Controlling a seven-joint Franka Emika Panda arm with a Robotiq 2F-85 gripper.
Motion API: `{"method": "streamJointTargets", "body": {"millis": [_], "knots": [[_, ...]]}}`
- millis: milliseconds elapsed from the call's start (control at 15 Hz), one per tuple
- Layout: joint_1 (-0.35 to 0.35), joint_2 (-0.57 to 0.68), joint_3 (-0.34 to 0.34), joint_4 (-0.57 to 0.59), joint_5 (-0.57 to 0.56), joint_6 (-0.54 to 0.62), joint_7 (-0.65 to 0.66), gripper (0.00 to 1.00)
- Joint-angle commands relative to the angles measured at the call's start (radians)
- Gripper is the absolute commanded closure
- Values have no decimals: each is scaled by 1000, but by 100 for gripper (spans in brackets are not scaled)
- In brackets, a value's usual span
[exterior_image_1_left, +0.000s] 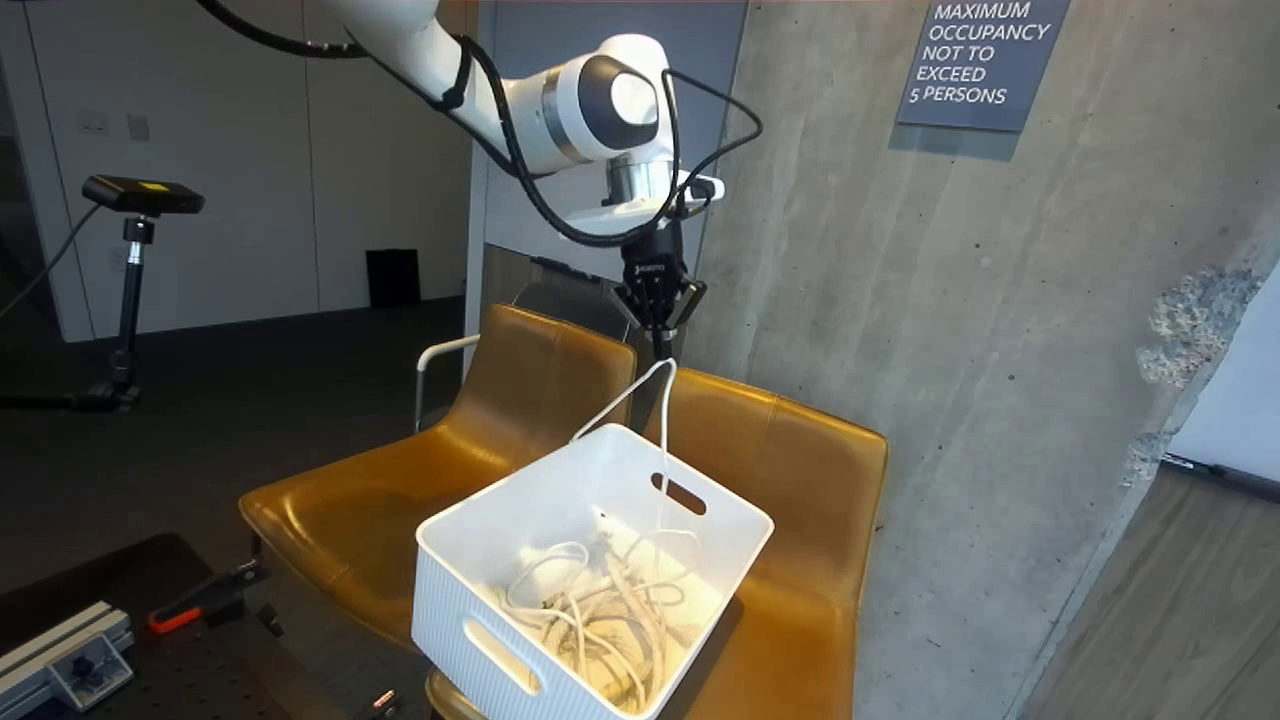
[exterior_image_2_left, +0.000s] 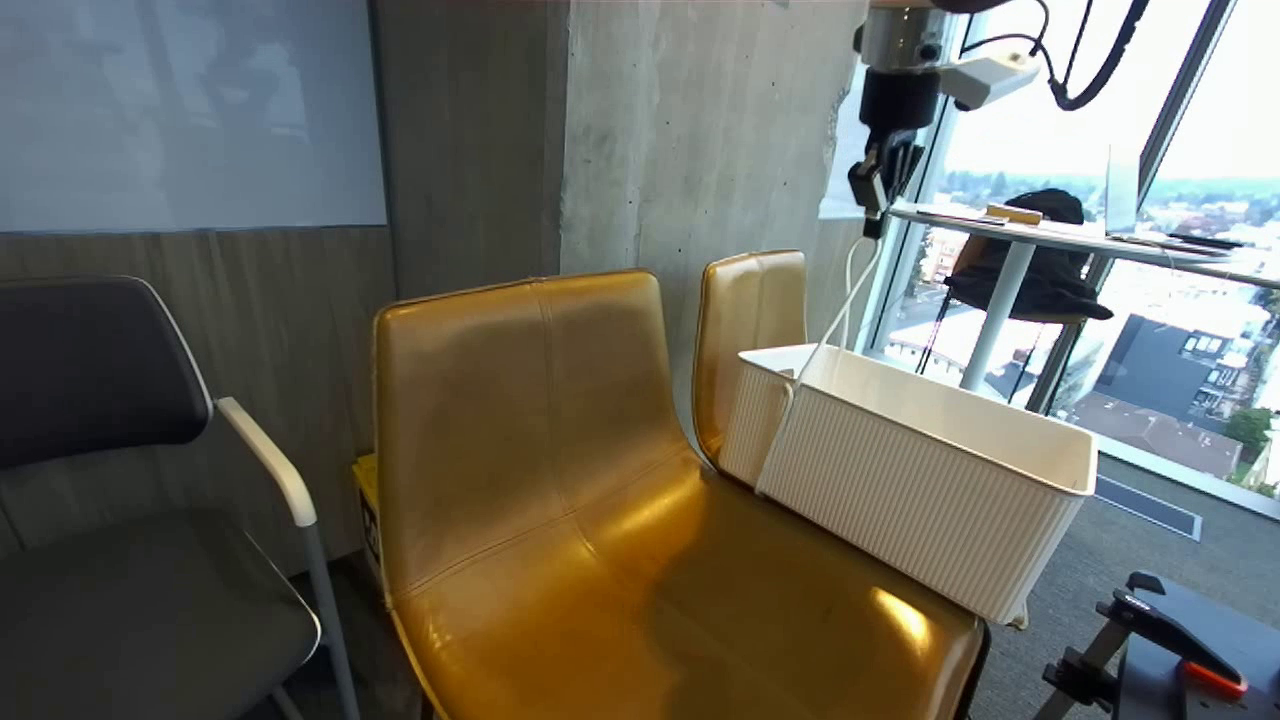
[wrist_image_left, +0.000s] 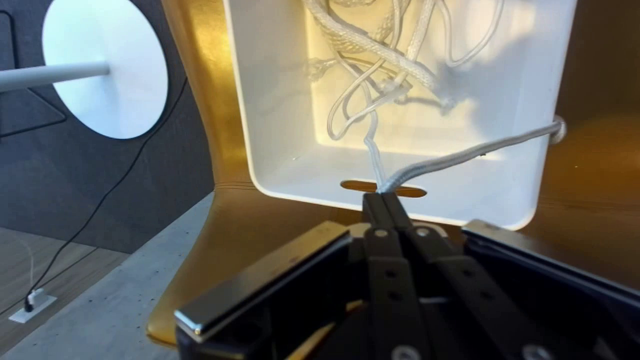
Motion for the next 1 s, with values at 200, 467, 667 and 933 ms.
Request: {"method": "streamJointTargets", "body": {"millis": [200, 467, 667, 933], "knots": [[-70, -2, -26, 154, -54, -121, -62, 100], [-78, 15, -29, 266, -82, -178, -82, 100], [-69, 23, -26, 367, -107, -232, -102, 100], [-54, 25, -33, 374, -129, -238, -108, 100]]}}
